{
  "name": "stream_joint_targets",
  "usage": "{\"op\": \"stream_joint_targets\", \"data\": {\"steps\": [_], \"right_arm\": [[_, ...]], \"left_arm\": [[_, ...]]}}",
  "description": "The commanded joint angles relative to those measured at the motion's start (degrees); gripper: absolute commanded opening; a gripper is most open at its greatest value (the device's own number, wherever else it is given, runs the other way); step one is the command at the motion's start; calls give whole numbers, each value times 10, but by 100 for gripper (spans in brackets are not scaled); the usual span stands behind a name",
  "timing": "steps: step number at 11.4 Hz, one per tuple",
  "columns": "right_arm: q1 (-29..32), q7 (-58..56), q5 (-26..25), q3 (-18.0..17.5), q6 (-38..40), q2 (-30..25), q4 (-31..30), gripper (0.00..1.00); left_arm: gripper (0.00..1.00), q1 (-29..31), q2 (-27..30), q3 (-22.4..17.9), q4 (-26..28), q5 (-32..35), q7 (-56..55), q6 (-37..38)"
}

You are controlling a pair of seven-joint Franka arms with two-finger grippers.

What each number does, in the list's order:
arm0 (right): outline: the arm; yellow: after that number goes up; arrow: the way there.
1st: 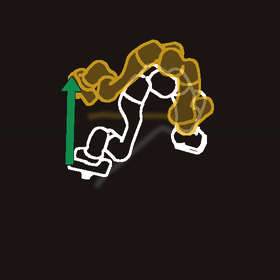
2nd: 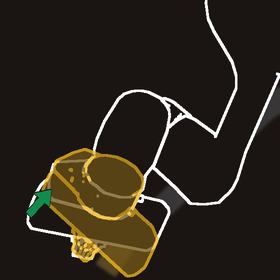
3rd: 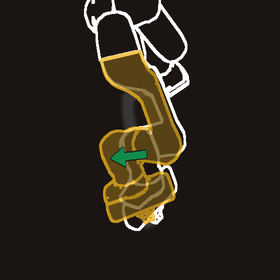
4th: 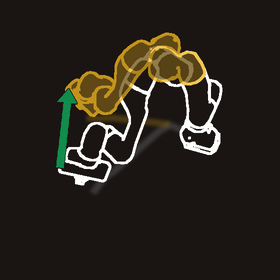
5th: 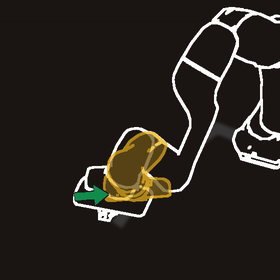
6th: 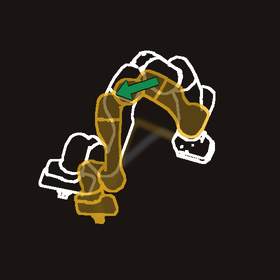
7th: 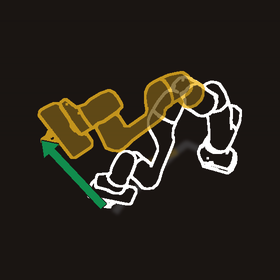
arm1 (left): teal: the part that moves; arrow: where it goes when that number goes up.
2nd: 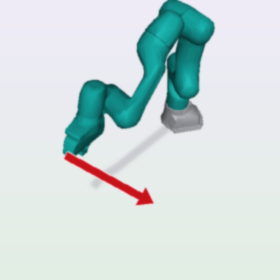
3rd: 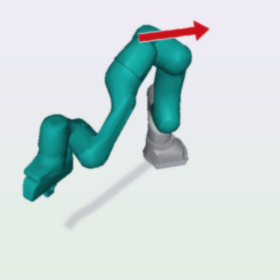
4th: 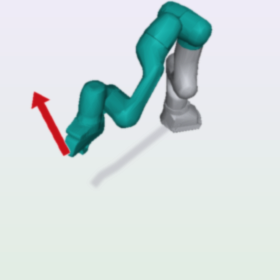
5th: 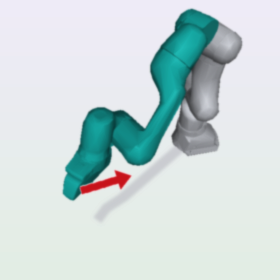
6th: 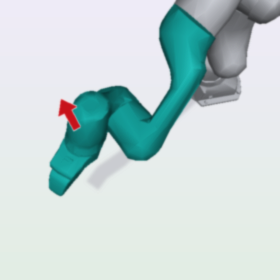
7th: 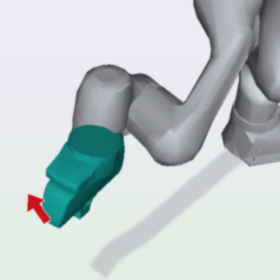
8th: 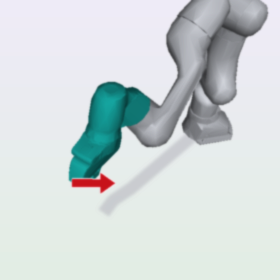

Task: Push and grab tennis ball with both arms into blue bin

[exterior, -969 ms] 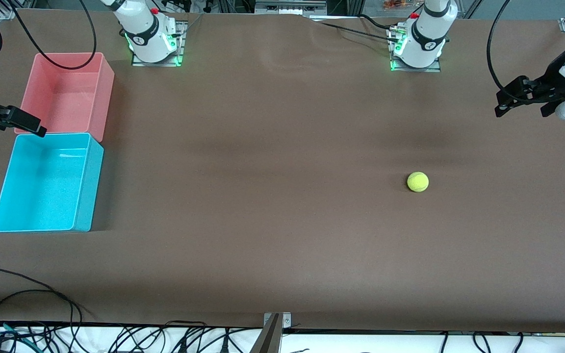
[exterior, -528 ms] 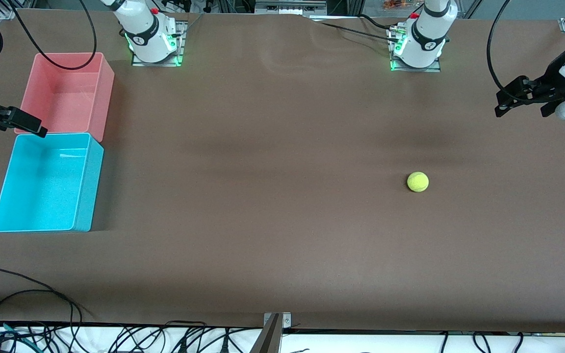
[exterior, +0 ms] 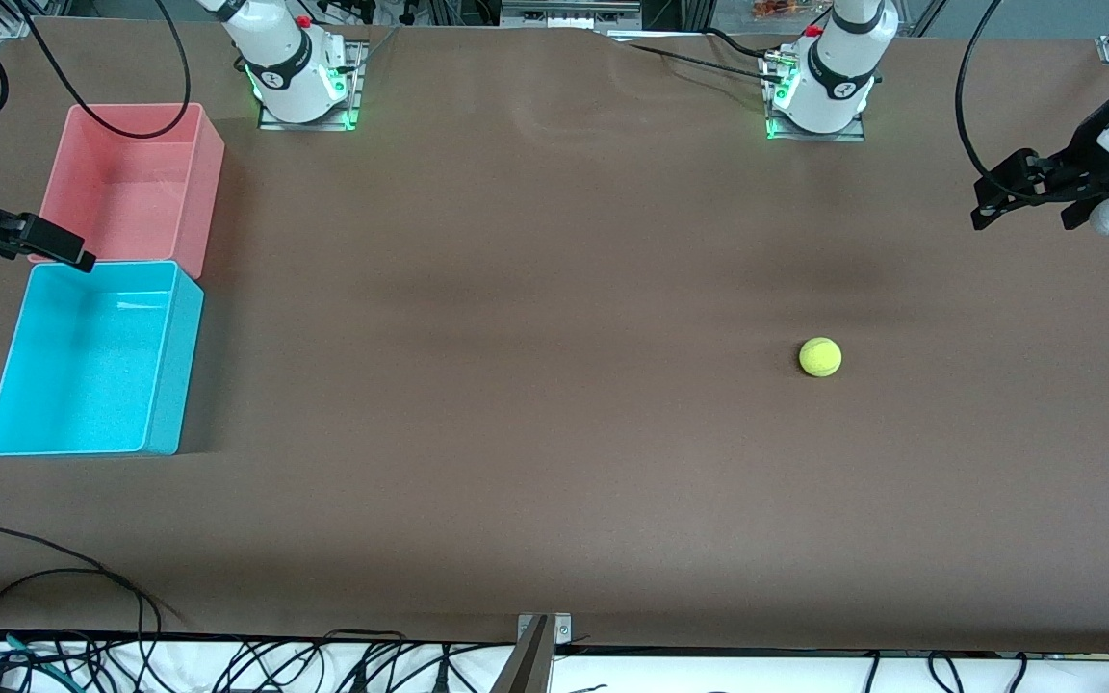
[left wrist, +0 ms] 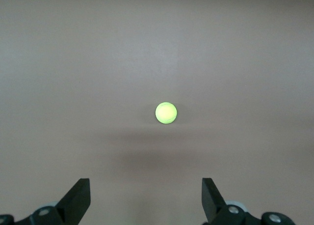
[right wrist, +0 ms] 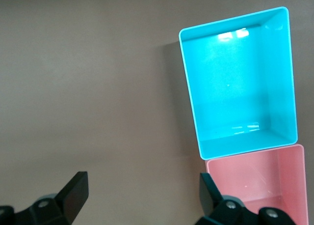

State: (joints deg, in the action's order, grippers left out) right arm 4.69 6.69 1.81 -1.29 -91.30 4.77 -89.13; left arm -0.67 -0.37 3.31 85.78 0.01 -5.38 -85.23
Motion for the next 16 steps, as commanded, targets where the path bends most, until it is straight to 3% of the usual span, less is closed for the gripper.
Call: {"op": "stream_joint_targets", "data": {"steps": [1,9,16], "right_arm": [[4,-4,11,-1,8,3,11,100],[3,-3,10,-2,9,3,11,100],[3,-5,11,-2,9,3,12,100]], "left_arm": [[100,0,-7,1,-15,-4,-6,12],[100,20,-9,-1,5,-11,-3,7],[100,29,-9,-4,104,-4,-3,-74]]}}
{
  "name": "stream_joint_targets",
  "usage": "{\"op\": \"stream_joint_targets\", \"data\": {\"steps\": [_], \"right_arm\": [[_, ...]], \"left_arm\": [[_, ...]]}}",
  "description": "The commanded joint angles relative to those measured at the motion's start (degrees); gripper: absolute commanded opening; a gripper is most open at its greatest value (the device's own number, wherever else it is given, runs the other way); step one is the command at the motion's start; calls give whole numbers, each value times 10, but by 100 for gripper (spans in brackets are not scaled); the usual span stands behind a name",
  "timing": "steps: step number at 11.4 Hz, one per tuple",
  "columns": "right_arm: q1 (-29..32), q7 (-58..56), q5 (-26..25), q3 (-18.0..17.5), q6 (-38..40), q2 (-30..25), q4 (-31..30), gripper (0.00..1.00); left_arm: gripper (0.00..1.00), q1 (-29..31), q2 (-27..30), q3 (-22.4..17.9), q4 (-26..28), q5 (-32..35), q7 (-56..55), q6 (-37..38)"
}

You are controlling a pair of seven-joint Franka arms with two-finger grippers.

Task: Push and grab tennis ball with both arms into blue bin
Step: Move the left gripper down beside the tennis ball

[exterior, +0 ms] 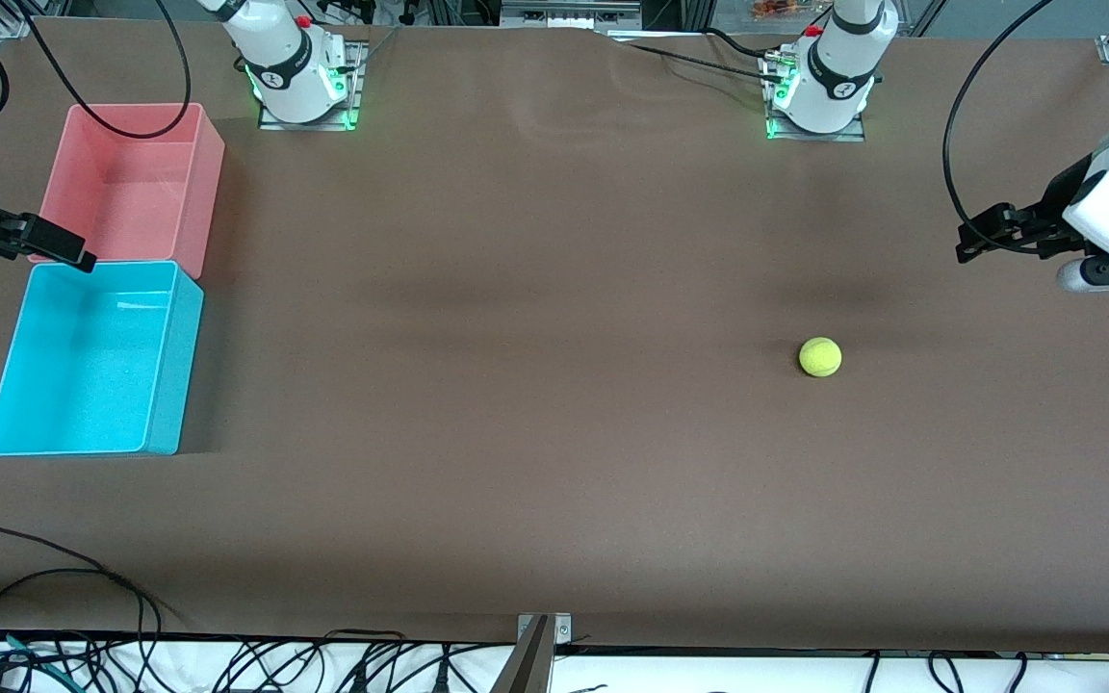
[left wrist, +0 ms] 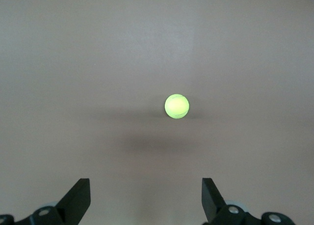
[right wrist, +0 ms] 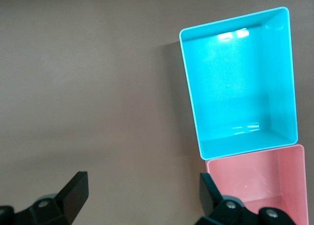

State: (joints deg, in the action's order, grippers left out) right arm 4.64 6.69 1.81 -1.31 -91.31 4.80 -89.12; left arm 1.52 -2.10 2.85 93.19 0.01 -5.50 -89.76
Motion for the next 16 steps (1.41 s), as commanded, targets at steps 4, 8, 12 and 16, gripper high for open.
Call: {"op": "stream_joint_targets", "data": {"steps": [4,8,12,16], "right_arm": [[4,-4,11,-2,10,3,12,100],[3,-4,11,-2,10,4,11,100],[4,-4,11,-2,10,4,11,100],[1,-4,11,-3,10,4,11,100]], "left_arm": [[100,8,-3,-1,73,-4,3,-82],[100,16,-31,-4,82,-4,5,-89],[100,21,-36,-5,145,-4,7,-173],[100,27,-36,-5,248,-4,174,-303]]}}
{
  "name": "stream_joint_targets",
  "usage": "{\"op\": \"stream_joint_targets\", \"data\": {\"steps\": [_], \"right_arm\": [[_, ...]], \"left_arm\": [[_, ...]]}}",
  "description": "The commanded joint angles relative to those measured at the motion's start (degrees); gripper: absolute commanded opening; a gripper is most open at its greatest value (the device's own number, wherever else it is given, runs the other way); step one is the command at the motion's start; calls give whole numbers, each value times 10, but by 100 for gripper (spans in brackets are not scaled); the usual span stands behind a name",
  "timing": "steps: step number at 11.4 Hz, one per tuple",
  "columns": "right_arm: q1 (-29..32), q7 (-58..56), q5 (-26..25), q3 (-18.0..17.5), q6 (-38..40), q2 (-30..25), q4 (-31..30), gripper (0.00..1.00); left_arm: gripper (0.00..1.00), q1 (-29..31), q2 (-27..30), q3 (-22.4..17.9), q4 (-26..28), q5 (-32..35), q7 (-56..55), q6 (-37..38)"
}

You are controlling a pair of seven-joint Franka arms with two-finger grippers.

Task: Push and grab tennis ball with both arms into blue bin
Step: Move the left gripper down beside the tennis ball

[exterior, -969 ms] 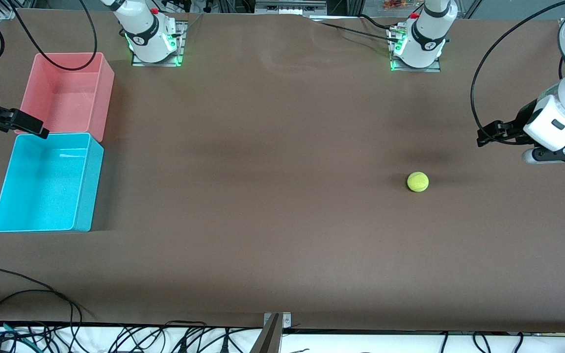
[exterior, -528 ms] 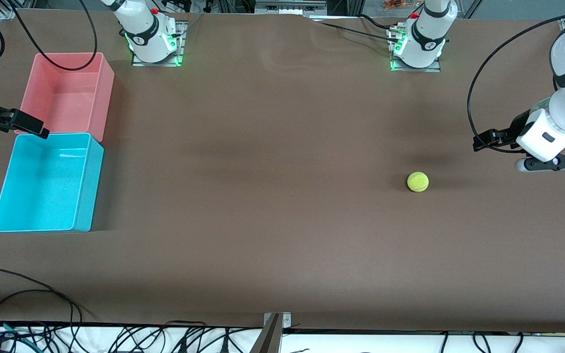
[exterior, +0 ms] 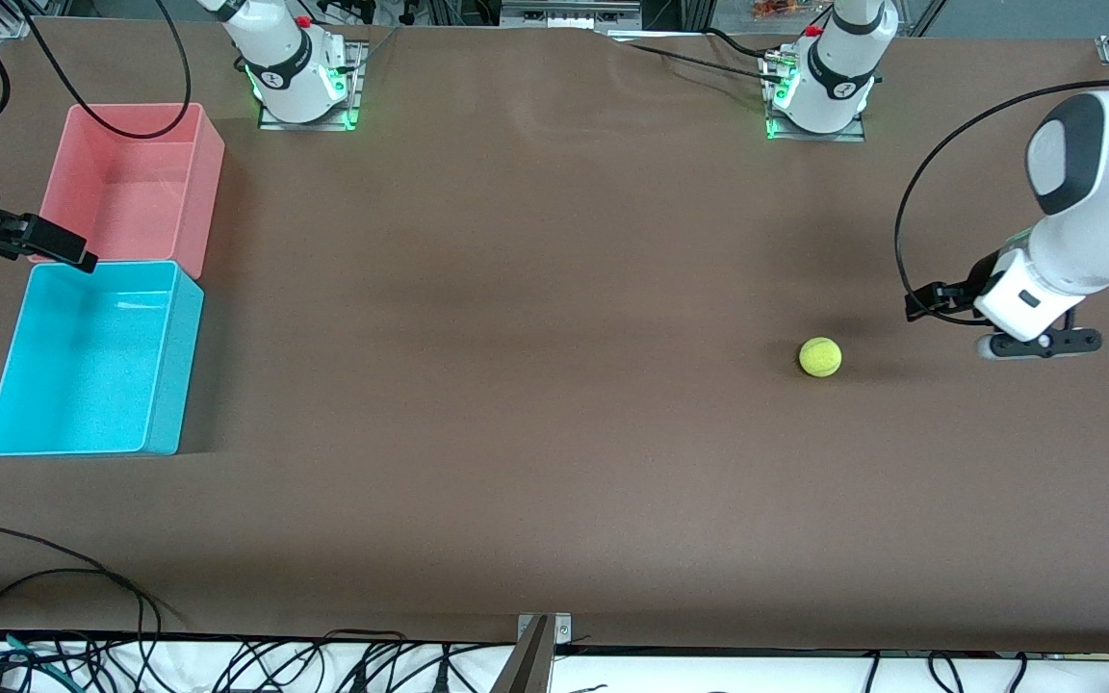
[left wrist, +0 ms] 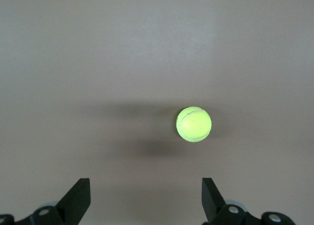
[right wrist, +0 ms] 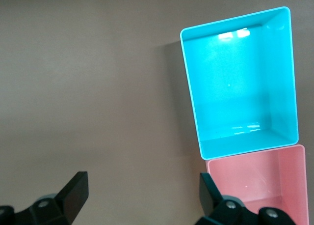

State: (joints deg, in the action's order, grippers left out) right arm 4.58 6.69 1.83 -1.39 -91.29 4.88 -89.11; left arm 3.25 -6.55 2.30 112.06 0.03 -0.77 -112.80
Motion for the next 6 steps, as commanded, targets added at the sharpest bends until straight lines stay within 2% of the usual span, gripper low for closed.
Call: {"op": "stream_joint_targets", "data": {"steps": [1,3,4,5,6], "right_arm": [[3,-5,11,-2,10,3,11,100],[3,-6,10,-2,8,3,12,100],[4,-7,11,-1,8,3,12,100],[4,-7,11,-1,9,3,12,100],[4,-7,11,-1,9,3,12,100]], "left_arm": [[100,11,8,1,72,-5,160,-86],[98,10,11,2,95,-3,179,-99],[88,10,13,2,111,-3,216,-108],[65,10,12,3,125,-4,293,-116],[51,10,12,3,137,-5,344,-136]]}}
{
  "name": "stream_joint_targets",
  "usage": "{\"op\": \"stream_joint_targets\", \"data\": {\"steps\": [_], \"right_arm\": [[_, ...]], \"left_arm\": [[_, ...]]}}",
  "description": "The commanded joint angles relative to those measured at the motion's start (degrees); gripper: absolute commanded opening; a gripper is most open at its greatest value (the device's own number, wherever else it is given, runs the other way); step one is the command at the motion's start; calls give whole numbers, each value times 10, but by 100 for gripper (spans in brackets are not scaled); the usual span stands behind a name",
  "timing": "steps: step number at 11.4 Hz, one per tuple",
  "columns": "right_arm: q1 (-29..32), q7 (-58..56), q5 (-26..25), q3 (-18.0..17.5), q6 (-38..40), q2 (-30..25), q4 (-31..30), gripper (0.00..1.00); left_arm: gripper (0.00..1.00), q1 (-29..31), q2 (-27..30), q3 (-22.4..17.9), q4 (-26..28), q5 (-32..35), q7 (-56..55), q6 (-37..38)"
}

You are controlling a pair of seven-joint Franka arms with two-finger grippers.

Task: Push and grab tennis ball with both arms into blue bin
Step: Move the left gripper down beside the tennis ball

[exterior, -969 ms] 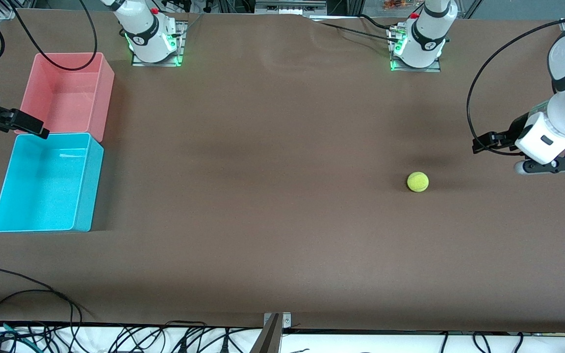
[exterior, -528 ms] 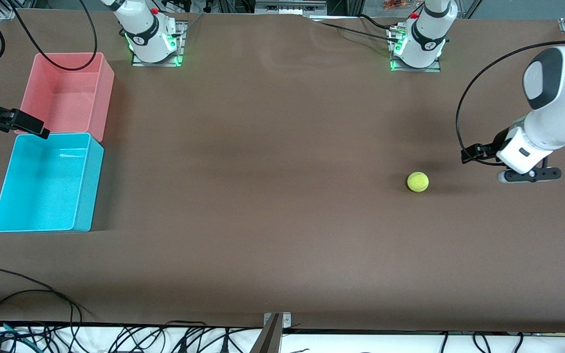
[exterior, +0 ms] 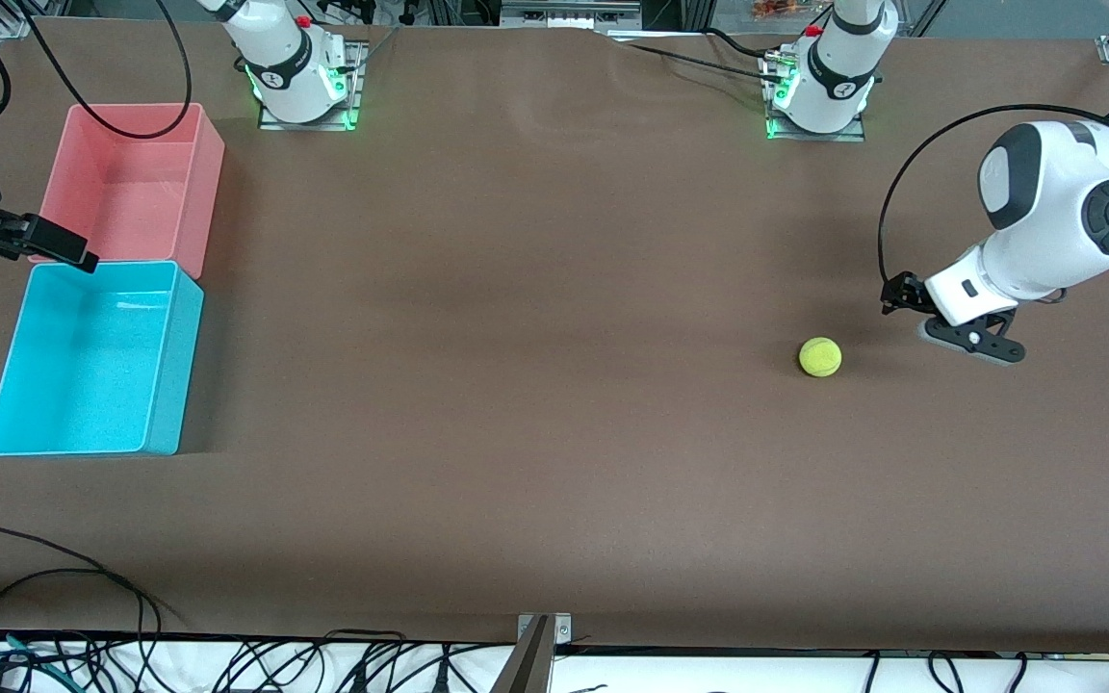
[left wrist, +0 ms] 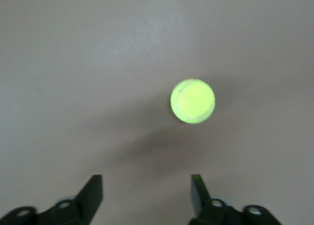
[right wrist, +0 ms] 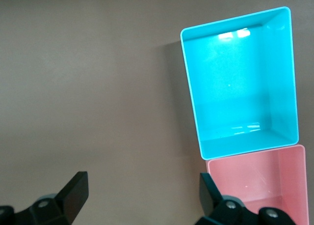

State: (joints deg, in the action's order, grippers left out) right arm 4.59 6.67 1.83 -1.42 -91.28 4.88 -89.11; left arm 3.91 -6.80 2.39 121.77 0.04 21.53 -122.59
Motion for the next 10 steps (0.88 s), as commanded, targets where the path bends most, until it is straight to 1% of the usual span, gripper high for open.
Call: {"op": "stream_joint_targets", "data": {"steps": [1,2,4,6,10], "right_arm": [[4,-7,12,-1,9,3,11,100],[4,-7,12,-1,10,3,12,100],[4,-6,12,-2,10,3,11,100],[2,-3,12,-2,10,4,11,100],[2,-6,11,-2,9,7,11,100]], "left_arm": [[32,4,14,2,45,-4,166,-44],[17,4,12,2,46,-5,219,-46],[0,6,6,1,46,-4,286,-64],[0,18,-6,2,62,-12,394,-119],[0,16,-29,2,63,-10,510,-162]]}}
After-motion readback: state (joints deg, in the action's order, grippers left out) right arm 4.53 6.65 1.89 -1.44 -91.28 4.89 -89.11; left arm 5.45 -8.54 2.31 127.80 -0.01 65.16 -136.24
